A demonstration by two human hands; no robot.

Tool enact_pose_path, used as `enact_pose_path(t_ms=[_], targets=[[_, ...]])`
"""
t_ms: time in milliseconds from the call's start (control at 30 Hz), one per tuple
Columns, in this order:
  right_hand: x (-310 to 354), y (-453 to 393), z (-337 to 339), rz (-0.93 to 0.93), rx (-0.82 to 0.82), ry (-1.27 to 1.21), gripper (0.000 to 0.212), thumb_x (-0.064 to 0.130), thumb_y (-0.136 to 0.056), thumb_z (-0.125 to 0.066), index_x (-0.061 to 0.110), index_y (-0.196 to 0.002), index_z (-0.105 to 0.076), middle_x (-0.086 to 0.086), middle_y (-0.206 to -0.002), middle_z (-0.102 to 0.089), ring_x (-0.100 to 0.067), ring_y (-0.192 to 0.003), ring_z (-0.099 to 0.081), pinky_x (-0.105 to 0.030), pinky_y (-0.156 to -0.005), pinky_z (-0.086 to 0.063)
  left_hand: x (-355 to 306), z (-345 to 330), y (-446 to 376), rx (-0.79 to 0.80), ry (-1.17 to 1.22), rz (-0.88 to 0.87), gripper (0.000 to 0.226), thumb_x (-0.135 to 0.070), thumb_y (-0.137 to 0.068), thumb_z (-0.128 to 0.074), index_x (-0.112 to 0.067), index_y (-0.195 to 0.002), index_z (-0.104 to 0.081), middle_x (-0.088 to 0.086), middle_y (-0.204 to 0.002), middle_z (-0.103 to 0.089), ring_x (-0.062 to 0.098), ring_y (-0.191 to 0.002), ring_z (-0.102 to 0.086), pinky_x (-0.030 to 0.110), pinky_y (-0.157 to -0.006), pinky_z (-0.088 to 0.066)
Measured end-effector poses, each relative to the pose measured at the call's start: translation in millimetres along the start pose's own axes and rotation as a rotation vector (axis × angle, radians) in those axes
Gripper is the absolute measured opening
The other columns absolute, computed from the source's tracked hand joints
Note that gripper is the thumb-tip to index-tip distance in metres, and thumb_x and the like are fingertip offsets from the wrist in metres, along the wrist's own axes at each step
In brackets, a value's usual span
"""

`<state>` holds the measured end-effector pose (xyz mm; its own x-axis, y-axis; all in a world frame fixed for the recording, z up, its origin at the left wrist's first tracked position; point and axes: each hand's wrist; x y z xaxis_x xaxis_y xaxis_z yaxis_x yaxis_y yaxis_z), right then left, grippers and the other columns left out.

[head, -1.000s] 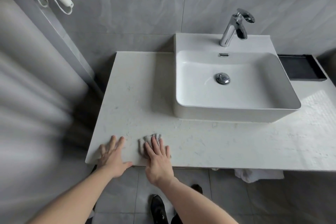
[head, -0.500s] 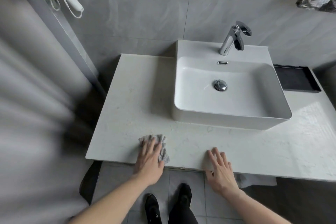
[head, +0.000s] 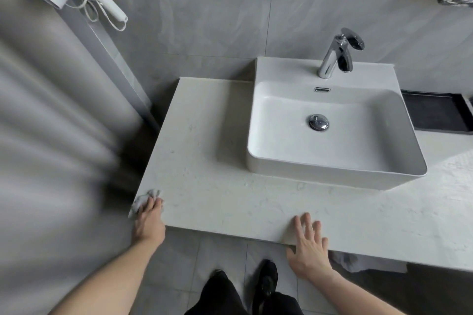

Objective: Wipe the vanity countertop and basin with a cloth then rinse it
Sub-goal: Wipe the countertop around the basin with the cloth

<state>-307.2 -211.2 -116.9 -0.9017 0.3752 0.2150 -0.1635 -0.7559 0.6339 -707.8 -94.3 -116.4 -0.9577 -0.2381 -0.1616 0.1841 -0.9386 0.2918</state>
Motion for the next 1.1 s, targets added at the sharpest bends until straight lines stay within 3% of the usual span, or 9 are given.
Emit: enact_pose_path(t_ms=[100,233,333,400,533,667,767,900,1100], targets=[[3.7,1.2,3.5,-0.004,0.001,-0.016,0.087,0.04,-0.096,-0.043,0.022,-0.16,0.012,-0.008,-0.165,0.03,-0.041,-0.152,0.022,-0.057,-0.123,-0.004,-8.1,19.8,1.0,-0.042,0.129,-0.055,0.053,0.005,-0.093,-0.046,-0.017,-0.141,-0.057,0.001,-0.155,-0.043,0.021,-0.141,-0.041,0.025,-0.111,-0.034],[10.4,4.4,10.2,-0.009,0.019,-0.023,0.087,0.036,-0.096,-0.043,0.019,-0.16,0.012,-0.006,-0.165,0.031,-0.04,-0.152,0.023,-0.056,-0.123,-0.003,-93.0,16.6,19.0,-0.091,0.255,-0.4,0.067,0.012,-0.094,-0.038,-0.023,-0.151,-0.041,-0.016,-0.16,-0.028,0.005,-0.148,-0.027,0.015,-0.119,-0.018],[18.5,3.7,11.4,0.027,-0.013,0.001,0.089,0.032,-0.091,-0.045,0.025,-0.16,0.011,-0.004,-0.166,0.025,-0.038,-0.153,0.019,-0.053,-0.123,-0.009,-148.7,-8.3,23.0,0.016,0.201,-0.602,0.086,0.016,-0.085,-0.032,-0.032,-0.157,-0.026,-0.022,-0.164,-0.013,0.005,-0.152,-0.003,0.025,-0.123,-0.022],[27.0,1.6,8.5,0.04,-0.029,0.011,0.09,0.031,-0.09,-0.045,0.027,-0.16,0.011,-0.003,-0.167,0.024,-0.034,-0.154,0.018,-0.052,-0.124,-0.011,-162.4,-24.5,18.5,0.124,0.131,-0.608,0.089,0.017,-0.082,-0.033,-0.028,-0.158,-0.024,-0.016,-0.166,-0.011,0.012,-0.154,0.003,0.036,-0.119,-0.034],[53.5,-2.0,-2.7,0.039,-0.026,-0.01,0.087,0.036,-0.094,-0.044,0.028,-0.16,0.012,-0.004,-0.167,0.026,-0.034,-0.153,0.019,-0.053,-0.124,-0.009,-127.5,-28.0,5.2,0.196,-0.001,-0.582,0.095,0.023,-0.079,-0.032,-0.025,-0.159,-0.016,-0.014,-0.163,0.005,0.017,-0.154,0.008,0.034,-0.125,-0.005],[81.5,-1.3,-17.3,-0.03,-0.028,-0.022,0.086,0.043,-0.093,-0.04,0.025,-0.16,0.011,-0.008,-0.165,0.028,-0.04,-0.152,0.021,-0.056,-0.122,-0.008,-35.2,-20.3,-23.1,0.095,-0.004,-0.447,0.096,0.025,-0.078,-0.038,-0.025,-0.157,-0.022,-0.016,-0.161,0.0,0.015,-0.153,0.002,0.032,-0.121,-0.018],[90.8,-4.9,-26.2,-0.081,-0.044,-0.018,0.087,0.048,-0.094,-0.038,0.023,-0.159,0.015,-0.009,-0.164,0.03,-0.042,-0.151,0.023,-0.057,-0.121,-0.006,31.1,0.4,-50.9,0.052,-0.054,-0.311,0.084,0.02,-0.081,-0.047,-0.018,-0.154,-0.035,-0.007,-0.162,-0.014,0.023,-0.151,-0.023,0.04,-0.114,-0.039],[94.0,-4.1,-30.8,-0.103,-0.057,0.018,0.088,0.049,-0.095,-0.036,0.022,-0.158,0.02,-0.012,-0.163,0.032,-0.044,-0.15,0.025,-0.058,-0.121,-0.004,67.5,35.4,-79.7,0.08,-0.013,-0.168,0.069,0.004,-0.092,-0.039,-0.025,-0.155,-0.035,-0.008,-0.164,-0.022,0.023,-0.148,-0.032,0.039,-0.112,-0.039],[97.0,-2.5,-30.3,-0.121,-0.064,-0.002,0.089,0.048,-0.095,-0.037,0.023,-0.157,0.022,-0.011,-0.162,0.034,-0.042,-0.15,0.026,-0.058,-0.121,-0.002,-27.6,33.8,-55.7,0.008,0.195,-0.493,0.062,0.006,-0.095,-0.041,-0.017,-0.152,-0.041,-0.005,-0.161,-0.031,0.02,-0.15,-0.027,0.028,-0.12,-0.026]])
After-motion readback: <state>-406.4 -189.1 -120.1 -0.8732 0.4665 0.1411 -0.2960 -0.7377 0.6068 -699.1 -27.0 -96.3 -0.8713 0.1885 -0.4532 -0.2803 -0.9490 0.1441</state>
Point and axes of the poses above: each hand's wrist, its own y-axis away from the middle knuckle, its own z-axis out of the back of the hand, x = y × z
